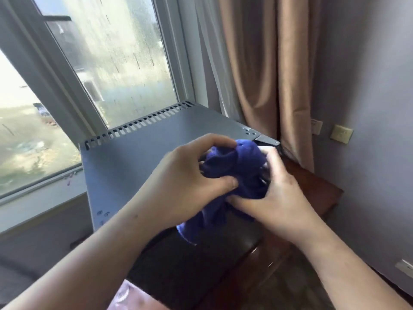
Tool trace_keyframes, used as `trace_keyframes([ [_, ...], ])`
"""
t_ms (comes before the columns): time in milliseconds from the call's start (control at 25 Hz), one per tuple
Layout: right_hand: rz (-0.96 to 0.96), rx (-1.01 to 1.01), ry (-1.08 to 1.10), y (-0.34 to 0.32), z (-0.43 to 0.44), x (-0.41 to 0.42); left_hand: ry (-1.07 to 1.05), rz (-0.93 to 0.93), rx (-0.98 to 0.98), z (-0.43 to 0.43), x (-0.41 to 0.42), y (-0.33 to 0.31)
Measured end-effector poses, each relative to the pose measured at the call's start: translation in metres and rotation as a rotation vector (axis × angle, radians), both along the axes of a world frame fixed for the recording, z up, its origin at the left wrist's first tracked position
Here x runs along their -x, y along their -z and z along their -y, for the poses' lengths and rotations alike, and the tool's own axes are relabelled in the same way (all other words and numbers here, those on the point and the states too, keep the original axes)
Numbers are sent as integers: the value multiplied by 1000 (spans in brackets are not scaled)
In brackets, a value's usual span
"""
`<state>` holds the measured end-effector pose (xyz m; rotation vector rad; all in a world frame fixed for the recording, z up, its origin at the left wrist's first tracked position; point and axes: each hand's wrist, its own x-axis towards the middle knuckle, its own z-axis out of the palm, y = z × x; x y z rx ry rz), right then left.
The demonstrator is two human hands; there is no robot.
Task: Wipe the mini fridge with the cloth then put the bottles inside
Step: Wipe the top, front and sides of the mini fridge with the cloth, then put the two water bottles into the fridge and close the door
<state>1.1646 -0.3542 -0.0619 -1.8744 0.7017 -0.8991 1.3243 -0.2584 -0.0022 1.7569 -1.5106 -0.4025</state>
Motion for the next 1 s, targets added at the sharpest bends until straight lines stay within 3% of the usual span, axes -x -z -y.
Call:
trace_keyframes([
  [120, 287, -187, 23, 28, 27, 38, 59, -144, 50, 24, 46, 16],
  [280, 363, -369, 121, 91, 64, 74, 60, -192, -55, 50, 85, 66],
  [360, 272, -422, 212, 122, 90, 87, 42, -221, -129, 60, 99, 92],
  [520, -70, -433, 361, 186, 156, 101, -3, -457, -301, 83, 113, 156],
  [640, -286, -464, 386, 217, 190, 96, -105, -497, -411, 88, 107, 208],
  [840, -404, -528, 258, 269, 217, 71, -327, -564, -522, 76, 99, 257],
  [1000, -487, -598, 270, 309, 184, 78, -384, -596, -523, 37, 101, 267],
])
